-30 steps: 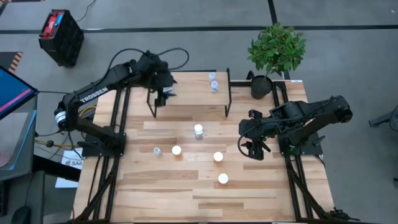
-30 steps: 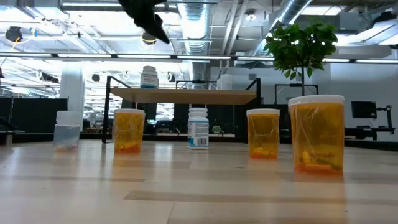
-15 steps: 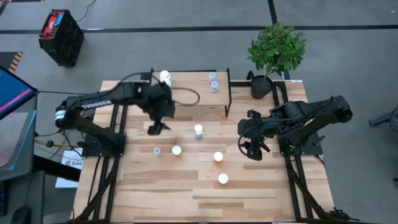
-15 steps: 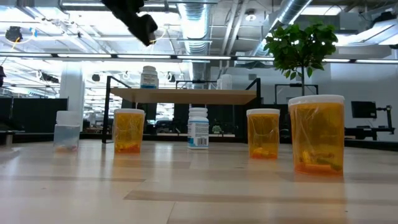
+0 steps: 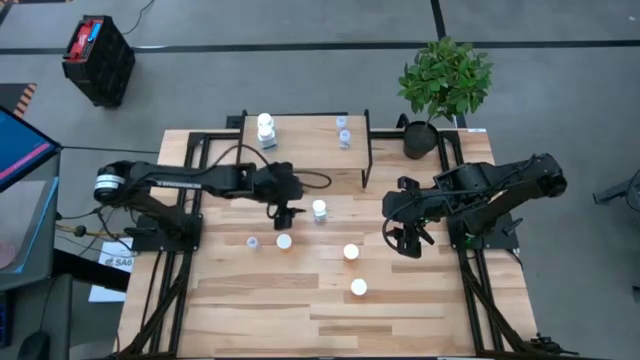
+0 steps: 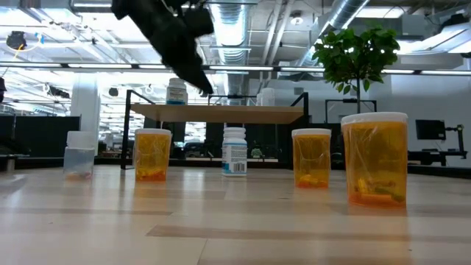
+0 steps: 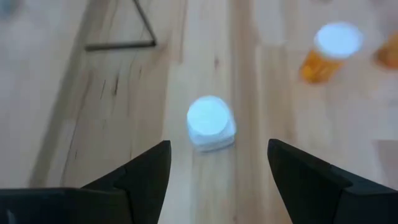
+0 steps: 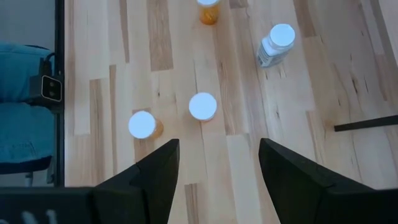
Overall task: Pick and place medicine bottles onto shelf by color
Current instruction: Put the white pill bottle on the shelf aligned with the other white pill bottles
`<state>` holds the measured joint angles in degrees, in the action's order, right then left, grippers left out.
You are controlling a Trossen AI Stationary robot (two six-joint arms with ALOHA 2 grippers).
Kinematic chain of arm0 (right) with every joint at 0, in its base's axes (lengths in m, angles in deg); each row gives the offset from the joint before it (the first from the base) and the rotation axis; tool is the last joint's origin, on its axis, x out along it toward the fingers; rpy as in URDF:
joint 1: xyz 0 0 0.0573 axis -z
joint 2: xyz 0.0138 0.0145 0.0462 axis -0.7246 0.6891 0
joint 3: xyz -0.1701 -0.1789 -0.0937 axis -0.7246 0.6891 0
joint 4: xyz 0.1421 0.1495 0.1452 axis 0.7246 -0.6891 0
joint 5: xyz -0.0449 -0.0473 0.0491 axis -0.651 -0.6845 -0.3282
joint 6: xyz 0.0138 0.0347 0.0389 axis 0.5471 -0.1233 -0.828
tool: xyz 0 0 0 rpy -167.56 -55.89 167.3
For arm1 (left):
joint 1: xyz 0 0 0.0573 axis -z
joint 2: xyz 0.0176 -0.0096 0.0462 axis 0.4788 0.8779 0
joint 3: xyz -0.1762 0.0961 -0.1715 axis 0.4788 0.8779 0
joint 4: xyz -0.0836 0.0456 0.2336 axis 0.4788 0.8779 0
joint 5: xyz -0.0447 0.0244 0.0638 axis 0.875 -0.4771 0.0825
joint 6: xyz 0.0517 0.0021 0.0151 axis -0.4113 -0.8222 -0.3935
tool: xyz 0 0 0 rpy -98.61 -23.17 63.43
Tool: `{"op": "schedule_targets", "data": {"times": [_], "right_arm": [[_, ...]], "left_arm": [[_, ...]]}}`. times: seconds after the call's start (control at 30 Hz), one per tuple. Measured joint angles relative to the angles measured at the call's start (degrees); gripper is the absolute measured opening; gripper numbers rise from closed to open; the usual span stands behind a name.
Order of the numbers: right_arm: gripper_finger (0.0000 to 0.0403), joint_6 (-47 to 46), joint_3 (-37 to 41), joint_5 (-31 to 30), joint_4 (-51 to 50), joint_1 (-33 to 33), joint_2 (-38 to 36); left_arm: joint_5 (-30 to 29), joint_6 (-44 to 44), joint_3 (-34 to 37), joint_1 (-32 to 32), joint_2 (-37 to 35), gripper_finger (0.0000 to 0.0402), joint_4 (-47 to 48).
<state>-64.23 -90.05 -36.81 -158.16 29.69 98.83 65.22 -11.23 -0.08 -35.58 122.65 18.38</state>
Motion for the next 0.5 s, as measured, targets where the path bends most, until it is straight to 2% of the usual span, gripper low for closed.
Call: {"op": "schedule_targets", "data": {"times": [0.13, 0.27, 0.33, 0.43, 0.5], "right_arm": [[0.0244, 0.0, 0.02, 0.0, -0.62, 0.0, -0.01], [0.0244, 0.02, 0.02, 0.0, -0.93, 0.0, -0.01], [0.0244, 0.29, 0.02, 0.0, -0.93, 0.0, 0.02], [0.0244, 0.39, 0.02, 0.0, -1.35, 0.0, -0.01], [0.0244, 0.39, 0.02, 0.0, -1.41, 0.0, -0.01]], "left_arm": [[-0.27, -1.5, 0.15, 1.04, 3.88, 0.0254, -1.83], [-0.88, 5.01, 0.19, 2.85, 10.05, 0.0254, -7.14], [-4.65, 8.46, 0.13, 3.98, 12.73, 0.0254, -10.53], [-14.26, 8.51, 0.04, 5.81, 14.9, 0.0254, -12.73], [-18.57, 8.19, -0.07, 6.79, 15.41, 0.0254, -12.48]]}}
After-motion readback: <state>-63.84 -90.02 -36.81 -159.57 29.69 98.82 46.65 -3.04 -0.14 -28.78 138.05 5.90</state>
